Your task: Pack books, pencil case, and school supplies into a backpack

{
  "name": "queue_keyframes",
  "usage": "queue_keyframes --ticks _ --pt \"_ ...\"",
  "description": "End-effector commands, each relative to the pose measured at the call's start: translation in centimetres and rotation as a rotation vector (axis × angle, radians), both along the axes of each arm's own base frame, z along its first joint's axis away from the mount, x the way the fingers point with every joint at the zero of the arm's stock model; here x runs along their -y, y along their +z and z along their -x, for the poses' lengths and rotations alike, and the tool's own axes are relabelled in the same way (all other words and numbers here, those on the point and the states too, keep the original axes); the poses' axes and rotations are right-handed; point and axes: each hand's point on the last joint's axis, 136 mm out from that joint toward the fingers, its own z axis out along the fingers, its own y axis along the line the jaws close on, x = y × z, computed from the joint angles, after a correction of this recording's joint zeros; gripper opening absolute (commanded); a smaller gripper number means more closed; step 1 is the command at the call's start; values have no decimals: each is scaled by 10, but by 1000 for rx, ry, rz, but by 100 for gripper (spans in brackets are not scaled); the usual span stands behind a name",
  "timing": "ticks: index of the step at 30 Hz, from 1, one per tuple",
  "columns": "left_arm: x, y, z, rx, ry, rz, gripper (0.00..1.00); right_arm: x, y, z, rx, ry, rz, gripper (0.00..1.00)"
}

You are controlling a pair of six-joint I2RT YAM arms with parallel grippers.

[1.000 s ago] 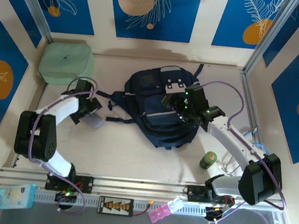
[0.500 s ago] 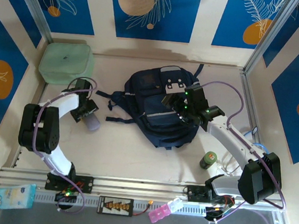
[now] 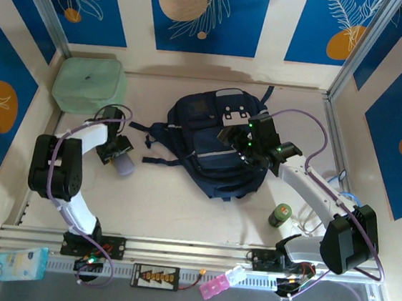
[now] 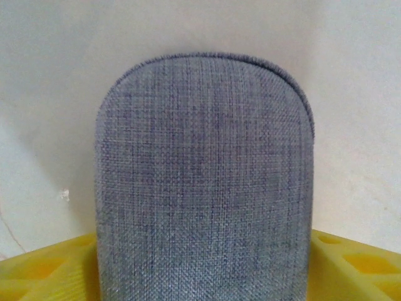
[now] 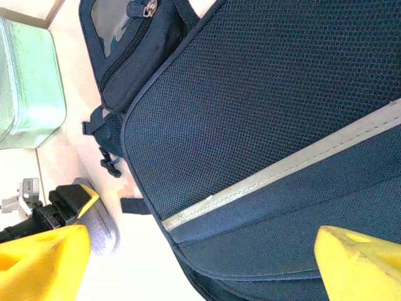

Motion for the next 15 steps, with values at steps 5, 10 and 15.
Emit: queue_keyframes --ticks 5,10,15 --pt "5 10 -2 10 -30 42 54 1 1 7 -10 0 -5 92" --pt "27 49 -13 148 -86 153 45 -6 -3 8 -12 32 9 92" --pt "83 102 -20 303 -180 400 43 -49 4 12 35 182 -13 92"
